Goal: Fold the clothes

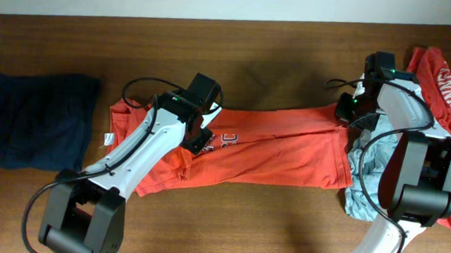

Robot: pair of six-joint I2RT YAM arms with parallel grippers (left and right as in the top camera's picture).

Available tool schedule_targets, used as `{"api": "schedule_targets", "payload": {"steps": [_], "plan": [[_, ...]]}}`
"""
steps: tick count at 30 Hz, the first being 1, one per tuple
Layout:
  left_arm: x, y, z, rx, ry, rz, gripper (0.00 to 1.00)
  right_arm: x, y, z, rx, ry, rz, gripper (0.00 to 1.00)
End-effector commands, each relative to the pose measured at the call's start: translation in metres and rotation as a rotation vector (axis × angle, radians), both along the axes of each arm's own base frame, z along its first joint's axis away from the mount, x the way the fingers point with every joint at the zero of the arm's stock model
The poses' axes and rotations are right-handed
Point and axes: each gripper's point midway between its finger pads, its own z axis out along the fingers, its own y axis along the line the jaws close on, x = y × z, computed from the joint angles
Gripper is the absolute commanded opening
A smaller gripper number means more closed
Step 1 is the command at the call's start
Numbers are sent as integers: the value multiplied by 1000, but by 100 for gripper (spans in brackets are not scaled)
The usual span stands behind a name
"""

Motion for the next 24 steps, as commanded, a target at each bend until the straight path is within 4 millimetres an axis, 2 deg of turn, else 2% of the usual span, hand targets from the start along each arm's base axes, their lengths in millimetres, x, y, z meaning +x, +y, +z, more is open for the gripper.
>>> {"api": "schedule_targets", "payload": {"steps": [1, 5, 8, 10, 11, 15, 19, 24], "plan": [[8, -1, 17, -18, -54, 16, 0, 7, -7, 20, -23, -48, -3, 63], [8, -1, 17, -18, -54, 17, 0, 5, -7, 16, -23, -33, -3, 65], [8, -1, 18, -18, -54, 16, 0, 3, -7, 9, -20, -15, -4, 56], [8, -1, 18, -18, -54, 17, 0, 2, -9, 3, -31, 1, -9, 42], [8, -1, 17, -18, -53, 17, 0, 2, -12, 0, -47, 6, -10, 29], [9, 0, 18, -9, -58, 19, 0, 5, -19, 2, -70, -6, -19, 4], [11, 3, 21, 5, -71, 24, 0, 3, -21, 12, -68, -19, -26, 4], [17, 7, 34, 22, -112, 33, 0, 8, -15, 40, -43, -93, -21, 4]]}}
